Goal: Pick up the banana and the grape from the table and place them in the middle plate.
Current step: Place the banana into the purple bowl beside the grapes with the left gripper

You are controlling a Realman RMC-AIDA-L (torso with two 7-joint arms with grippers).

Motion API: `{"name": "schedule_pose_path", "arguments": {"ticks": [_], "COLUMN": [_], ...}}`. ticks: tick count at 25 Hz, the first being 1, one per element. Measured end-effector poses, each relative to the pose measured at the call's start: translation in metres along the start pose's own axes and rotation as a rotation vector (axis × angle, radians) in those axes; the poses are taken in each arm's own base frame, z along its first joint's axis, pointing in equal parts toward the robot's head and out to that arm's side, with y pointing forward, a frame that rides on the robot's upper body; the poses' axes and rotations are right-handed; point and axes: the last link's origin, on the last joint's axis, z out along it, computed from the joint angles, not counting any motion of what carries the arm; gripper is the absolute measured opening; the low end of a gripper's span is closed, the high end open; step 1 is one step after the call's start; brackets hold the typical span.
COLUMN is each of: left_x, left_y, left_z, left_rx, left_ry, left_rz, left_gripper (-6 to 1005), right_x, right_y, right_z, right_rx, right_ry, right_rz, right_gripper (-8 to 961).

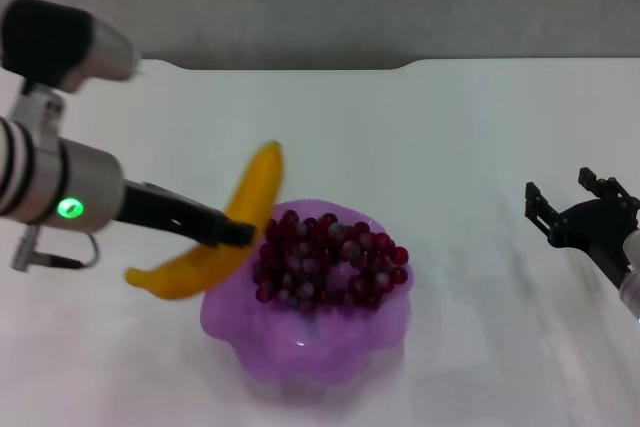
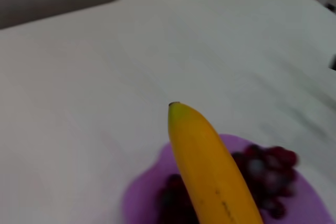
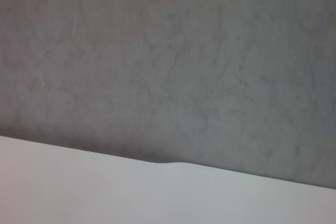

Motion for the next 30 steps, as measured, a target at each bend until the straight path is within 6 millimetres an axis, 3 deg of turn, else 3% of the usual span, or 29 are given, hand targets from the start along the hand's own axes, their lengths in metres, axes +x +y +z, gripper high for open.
{"name": "schedule_pose_path", "arguments": {"ticks": [4, 16, 22, 30], "left_x": [-0.002, 0.003, 0.01, 0.003], "left_y": [0.023, 0.061, 0.065, 0.052], "left_z": [0.013, 0.046, 0.061, 0.083], "left_rx": [-0.055, -0.129, -0.118, -0.093], "left_ry": [-0.041, -0.008, 0.05, -0.008], "left_rz": [0.08, 0.219, 0.213, 0.149], "left_gripper": [478, 479, 479, 503], "right_x": [0.0, -0.001, -0.002, -0.002], "right_y": [-0.001, -0.001, 0.002, 0.003], "right_z": [0.0, 0.001, 0.002, 0.002], "right_rx": [0.002, 0.001, -0.008, -0.014], "right_ry": [0.001, -0.001, -0.004, -0.004], "right_rz": [-0.002, -0.001, -0.002, -0.005], "right_gripper": [753, 753, 754, 754]}}
